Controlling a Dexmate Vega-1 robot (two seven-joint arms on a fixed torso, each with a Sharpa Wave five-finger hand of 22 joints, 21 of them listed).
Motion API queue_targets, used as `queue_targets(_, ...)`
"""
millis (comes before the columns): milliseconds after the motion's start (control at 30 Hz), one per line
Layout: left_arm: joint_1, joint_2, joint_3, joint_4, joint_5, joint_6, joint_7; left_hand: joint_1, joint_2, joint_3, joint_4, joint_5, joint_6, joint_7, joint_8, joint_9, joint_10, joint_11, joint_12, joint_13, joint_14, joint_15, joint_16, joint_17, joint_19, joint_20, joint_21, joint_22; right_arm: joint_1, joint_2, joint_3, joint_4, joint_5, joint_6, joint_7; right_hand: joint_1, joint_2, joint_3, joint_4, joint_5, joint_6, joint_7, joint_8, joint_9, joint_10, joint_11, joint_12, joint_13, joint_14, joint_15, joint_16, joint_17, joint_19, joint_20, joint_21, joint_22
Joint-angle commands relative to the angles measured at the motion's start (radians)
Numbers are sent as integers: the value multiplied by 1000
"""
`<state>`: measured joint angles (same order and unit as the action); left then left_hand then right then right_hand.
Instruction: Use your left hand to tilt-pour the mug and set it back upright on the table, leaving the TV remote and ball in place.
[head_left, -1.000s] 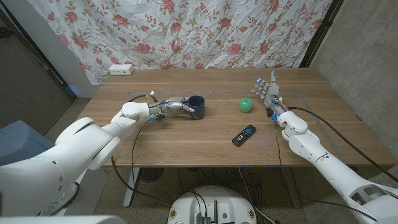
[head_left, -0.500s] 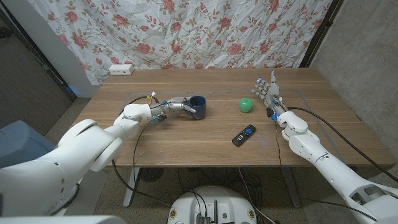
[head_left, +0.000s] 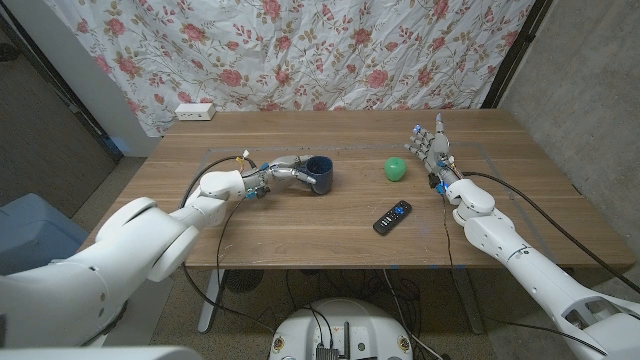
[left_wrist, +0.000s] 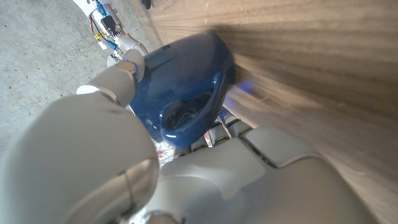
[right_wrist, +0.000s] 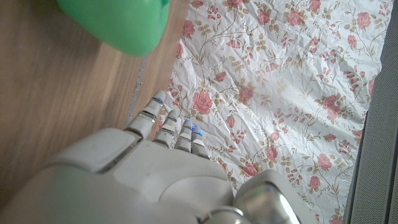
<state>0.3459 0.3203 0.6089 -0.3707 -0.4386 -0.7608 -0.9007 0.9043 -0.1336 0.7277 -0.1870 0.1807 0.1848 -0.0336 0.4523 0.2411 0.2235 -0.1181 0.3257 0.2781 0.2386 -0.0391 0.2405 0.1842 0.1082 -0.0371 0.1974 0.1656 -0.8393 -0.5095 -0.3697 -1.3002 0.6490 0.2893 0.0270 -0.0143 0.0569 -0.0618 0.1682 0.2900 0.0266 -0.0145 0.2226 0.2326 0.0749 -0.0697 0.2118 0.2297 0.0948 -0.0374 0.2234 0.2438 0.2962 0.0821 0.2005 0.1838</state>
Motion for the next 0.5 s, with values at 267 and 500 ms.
queue_targets(267, 60, 1, -40, -30, -30, -74, 58, 73, 14, -62, 5, 7, 72, -8, 82, 34, 97, -16, 44, 47, 93, -114, 34, 18, 98, -41, 17, 6, 0, 0, 0, 0, 0, 0, 0, 3, 45, -8, 4, 6, 8, -2, 1, 3, 1, -2, 1, 6, 8, -6, 8, 2, 3, 0, 9, 2)
queue_targets(500, 82, 10, -39, -62, -24, -96, 96, 90, 27, -102, 11, 8, 113, 2, 126, 48, 149, -21, 68, 70, 140, -121, 56, 27, 150, -30, 26, 8, 0, 0, 0, 0, 0, 0, 0, 3, 46, -9, 4, 6, 8, -2, 0, 3, 2, -2, 1, 6, 8, -6, 8, 2, 3, 0, 9, 2)
